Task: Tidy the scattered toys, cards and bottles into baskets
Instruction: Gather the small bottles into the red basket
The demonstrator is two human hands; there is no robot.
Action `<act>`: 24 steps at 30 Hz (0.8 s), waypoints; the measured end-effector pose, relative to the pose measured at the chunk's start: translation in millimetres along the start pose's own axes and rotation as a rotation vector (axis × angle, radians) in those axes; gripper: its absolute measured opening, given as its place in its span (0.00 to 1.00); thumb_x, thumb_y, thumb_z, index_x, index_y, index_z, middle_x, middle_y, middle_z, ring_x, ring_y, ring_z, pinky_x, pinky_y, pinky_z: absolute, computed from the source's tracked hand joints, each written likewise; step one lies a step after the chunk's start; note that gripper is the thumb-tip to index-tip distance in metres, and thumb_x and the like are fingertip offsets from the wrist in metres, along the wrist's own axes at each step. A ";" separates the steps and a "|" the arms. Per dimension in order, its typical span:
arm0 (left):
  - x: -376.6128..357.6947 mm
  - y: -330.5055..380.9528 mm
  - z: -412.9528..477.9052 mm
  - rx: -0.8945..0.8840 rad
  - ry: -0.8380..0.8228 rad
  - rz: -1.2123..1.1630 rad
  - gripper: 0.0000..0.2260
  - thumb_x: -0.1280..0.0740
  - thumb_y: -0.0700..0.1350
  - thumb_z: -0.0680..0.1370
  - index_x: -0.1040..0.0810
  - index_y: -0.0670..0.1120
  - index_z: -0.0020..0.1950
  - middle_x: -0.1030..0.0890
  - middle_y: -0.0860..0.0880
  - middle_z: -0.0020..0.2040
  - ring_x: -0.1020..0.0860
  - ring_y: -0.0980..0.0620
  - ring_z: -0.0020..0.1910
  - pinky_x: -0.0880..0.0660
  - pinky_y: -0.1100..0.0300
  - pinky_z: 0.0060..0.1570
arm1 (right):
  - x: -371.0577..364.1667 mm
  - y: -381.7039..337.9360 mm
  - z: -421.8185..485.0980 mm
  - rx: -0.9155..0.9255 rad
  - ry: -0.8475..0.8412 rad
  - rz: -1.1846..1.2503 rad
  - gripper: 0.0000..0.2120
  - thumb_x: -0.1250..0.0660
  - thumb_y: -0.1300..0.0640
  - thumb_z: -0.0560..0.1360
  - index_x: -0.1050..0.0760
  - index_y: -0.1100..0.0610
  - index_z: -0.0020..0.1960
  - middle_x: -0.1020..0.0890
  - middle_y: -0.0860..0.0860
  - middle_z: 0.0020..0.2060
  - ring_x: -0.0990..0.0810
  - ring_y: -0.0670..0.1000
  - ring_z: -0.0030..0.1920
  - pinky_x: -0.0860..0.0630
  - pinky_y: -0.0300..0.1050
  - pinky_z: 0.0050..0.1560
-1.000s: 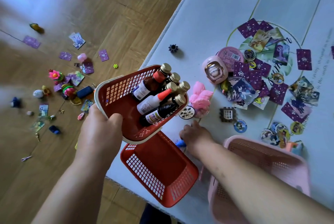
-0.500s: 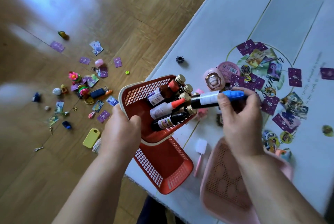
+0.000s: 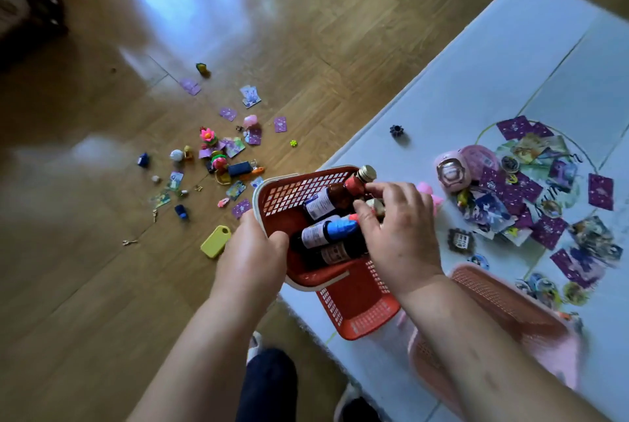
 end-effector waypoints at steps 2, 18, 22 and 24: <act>23.8 -18.8 2.0 0.028 0.005 -0.041 0.14 0.39 0.46 0.70 0.28 0.52 0.55 0.18 0.49 0.46 0.18 0.47 0.44 0.20 0.44 0.47 | -9.0 -15.2 -3.1 -0.031 -0.014 -0.028 0.15 0.35 0.49 0.74 0.23 0.56 0.56 0.22 0.56 0.54 0.26 0.60 0.56 0.41 0.44 0.61; 279.7 -183.7 80.8 0.023 0.037 0.008 0.15 0.41 0.48 0.68 0.27 0.51 0.53 0.19 0.48 0.47 0.21 0.44 0.48 0.23 0.46 0.52 | -189.7 -246.7 -60.5 -0.407 -0.460 0.182 0.22 0.45 0.46 0.81 0.36 0.56 0.70 0.26 0.57 0.66 0.28 0.59 0.65 0.32 0.49 0.60; 330.6 -201.8 103.7 0.050 0.070 0.002 0.16 0.42 0.49 0.66 0.27 0.49 0.52 0.19 0.45 0.48 0.21 0.41 0.48 0.22 0.46 0.51 | -224.6 -294.3 -48.0 -0.437 -0.478 0.235 0.23 0.44 0.45 0.80 0.35 0.57 0.70 0.26 0.57 0.66 0.28 0.58 0.65 0.32 0.49 0.61; 345.1 -208.2 120.9 0.069 0.074 -0.030 0.18 0.42 0.49 0.63 0.26 0.49 0.51 0.18 0.46 0.46 0.19 0.41 0.47 0.21 0.45 0.49 | -239.8 -310.1 -35.5 -0.438 -0.476 0.248 0.24 0.43 0.44 0.80 0.34 0.58 0.69 0.24 0.57 0.63 0.26 0.58 0.63 0.30 0.51 0.62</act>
Point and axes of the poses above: each hand's wrist, its own z-axis towards the middle knuckle, its own x-axis out of the back of the hand, y = z × x, the point moved 4 cm from there along z, towards the middle knuckle
